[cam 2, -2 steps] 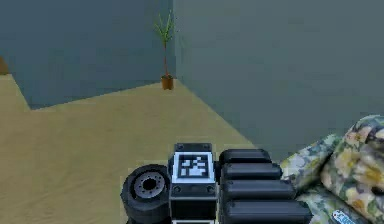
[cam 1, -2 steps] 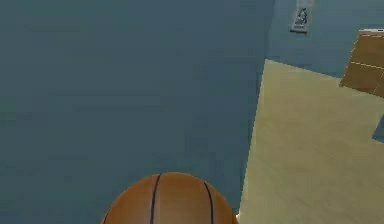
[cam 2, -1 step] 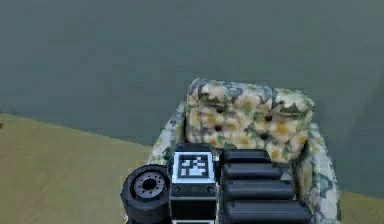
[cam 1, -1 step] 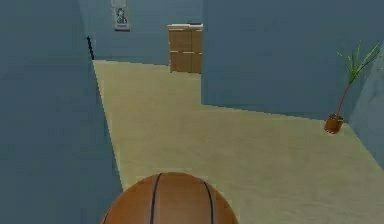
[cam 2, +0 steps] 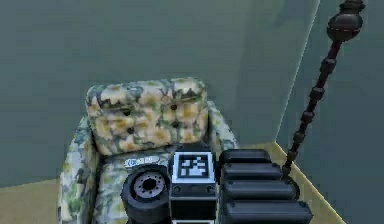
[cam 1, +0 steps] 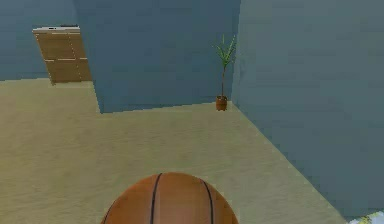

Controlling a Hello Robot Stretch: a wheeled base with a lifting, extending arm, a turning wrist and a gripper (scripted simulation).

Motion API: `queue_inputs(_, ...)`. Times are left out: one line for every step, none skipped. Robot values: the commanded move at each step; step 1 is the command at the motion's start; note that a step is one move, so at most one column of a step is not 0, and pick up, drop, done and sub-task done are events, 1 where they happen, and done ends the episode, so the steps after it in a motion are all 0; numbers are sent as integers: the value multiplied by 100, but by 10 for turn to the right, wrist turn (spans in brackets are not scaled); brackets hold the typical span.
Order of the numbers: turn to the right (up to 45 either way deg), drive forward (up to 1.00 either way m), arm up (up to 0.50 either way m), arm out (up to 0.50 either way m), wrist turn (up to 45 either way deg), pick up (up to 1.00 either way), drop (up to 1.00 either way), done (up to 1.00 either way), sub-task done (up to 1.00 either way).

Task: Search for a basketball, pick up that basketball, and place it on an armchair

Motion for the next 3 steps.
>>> queue_inputs(0,20,0,0,0,0,0,0,0)
queue_inputs(-120,0,0,0,0,0,0,0,0)
queue_inputs(0,0,0,36,0,0,0,0,0)
